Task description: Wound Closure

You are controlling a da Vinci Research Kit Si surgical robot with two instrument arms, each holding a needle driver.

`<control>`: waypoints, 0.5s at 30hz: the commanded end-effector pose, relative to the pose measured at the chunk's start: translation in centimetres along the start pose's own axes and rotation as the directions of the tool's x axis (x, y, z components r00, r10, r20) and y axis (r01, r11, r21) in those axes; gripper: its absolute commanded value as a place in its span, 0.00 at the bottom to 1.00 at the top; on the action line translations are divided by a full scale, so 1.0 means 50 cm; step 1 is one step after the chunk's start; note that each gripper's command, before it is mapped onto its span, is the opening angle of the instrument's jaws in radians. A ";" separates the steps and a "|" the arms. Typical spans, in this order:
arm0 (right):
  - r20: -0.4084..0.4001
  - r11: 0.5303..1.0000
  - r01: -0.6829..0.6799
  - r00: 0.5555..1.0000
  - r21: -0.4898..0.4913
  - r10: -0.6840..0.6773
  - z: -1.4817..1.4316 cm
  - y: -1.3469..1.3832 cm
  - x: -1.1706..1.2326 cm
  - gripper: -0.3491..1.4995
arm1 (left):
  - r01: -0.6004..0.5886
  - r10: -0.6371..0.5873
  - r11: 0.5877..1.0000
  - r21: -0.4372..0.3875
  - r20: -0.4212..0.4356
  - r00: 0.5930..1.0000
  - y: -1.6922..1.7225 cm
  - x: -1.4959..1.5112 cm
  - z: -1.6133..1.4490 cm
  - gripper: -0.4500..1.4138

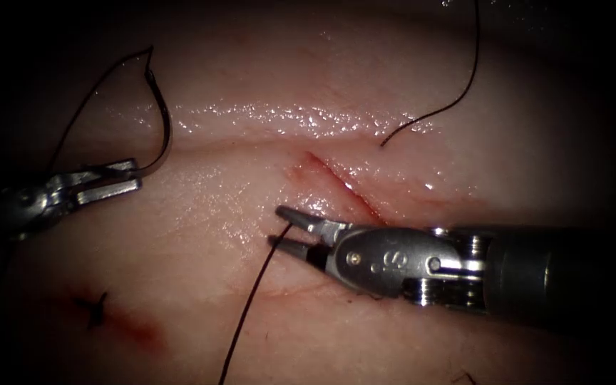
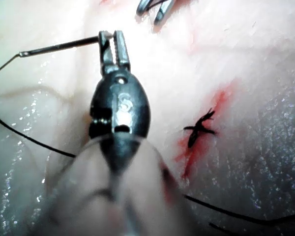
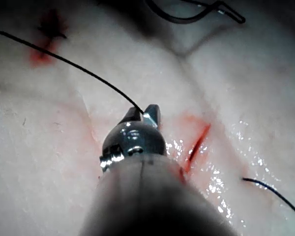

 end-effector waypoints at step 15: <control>-0.051 0.992 0.017 0.999 0.122 -0.011 -0.0094 -0.0183 0.0203 0.00 | -0.004 0.004 1.000 -0.004 0.001 1.000 0.0005 -0.0010 0.0011 0.00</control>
